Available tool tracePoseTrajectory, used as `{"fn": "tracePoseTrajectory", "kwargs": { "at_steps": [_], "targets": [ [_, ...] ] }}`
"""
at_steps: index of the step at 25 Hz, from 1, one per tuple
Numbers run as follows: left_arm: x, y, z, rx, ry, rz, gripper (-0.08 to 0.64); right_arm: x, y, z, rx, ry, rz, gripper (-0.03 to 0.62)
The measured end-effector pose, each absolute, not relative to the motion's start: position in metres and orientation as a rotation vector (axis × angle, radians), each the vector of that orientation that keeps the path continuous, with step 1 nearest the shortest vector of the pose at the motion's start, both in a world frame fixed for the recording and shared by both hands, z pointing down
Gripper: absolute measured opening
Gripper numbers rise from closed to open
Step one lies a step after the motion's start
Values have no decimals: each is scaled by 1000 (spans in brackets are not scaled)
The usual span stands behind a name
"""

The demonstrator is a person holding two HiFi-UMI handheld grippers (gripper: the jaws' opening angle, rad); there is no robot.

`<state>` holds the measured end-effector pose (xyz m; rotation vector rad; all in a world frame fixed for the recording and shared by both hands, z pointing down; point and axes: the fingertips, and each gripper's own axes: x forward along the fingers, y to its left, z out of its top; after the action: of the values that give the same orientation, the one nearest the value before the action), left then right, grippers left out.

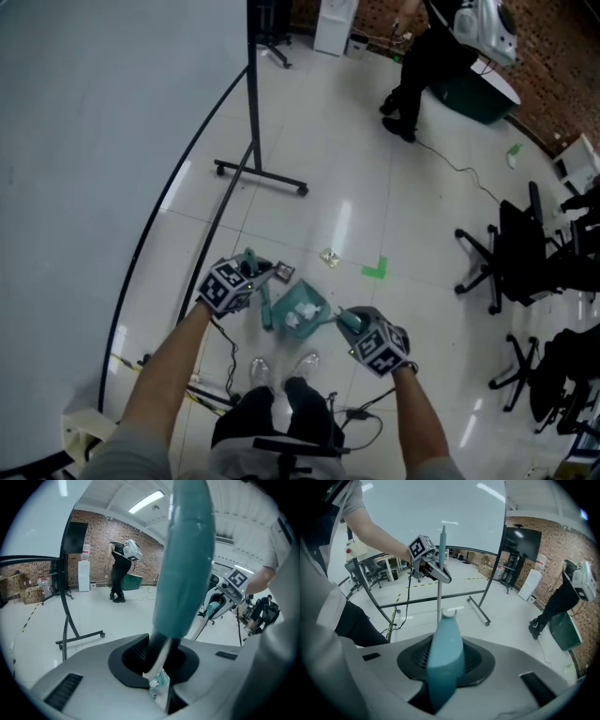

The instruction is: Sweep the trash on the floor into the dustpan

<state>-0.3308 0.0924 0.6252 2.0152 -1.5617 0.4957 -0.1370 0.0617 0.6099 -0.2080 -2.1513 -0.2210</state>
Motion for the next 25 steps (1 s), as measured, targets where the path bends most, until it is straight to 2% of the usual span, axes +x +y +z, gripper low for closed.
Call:
{"fn": "tracePoseTrajectory", "kwargs": {
  "at_steps": [6,14,20,25],
  "targets": [
    [-347,72,659,1949,-1543,632,32,-148,30,628,-186,-2171,-219,104],
    [-374,38,695,1897,-1556,636,32,-176,-2,648,-184,-2155,-217,104],
    [-368,13,702,1946,-1504,614,37,-192,-9,645,-182,-2177,-198,104],
    [-335,-5,700,2026,-1401,592,37,-195,-12,649,-163,-2188,-158,104]
  ]
}}
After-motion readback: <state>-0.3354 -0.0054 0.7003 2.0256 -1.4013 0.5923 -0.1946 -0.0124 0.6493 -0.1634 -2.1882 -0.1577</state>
